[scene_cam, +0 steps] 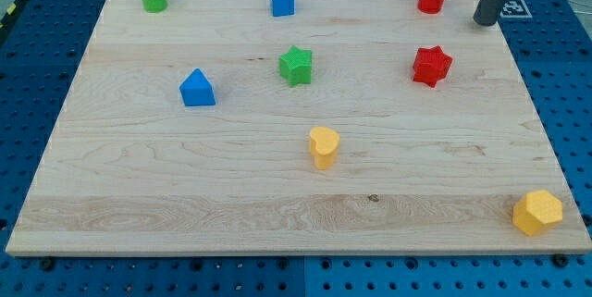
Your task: Slightly move the red circle towards up
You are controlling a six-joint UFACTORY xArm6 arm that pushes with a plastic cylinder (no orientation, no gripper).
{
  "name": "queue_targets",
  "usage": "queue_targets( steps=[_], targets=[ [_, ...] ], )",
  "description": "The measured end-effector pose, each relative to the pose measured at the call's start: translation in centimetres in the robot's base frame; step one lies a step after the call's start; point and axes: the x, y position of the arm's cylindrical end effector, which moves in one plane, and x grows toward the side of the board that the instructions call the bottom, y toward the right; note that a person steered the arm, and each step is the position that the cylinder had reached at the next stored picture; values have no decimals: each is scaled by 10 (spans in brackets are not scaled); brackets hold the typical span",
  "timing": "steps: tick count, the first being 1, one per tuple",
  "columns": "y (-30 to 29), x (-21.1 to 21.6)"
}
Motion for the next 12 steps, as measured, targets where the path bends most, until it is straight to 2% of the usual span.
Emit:
queue_targets(
  steps=[5,9,11,12],
  targets=[
    [-92,-27],
    [-92,-37],
    [-99,-73],
    [-110,-75]
  ],
)
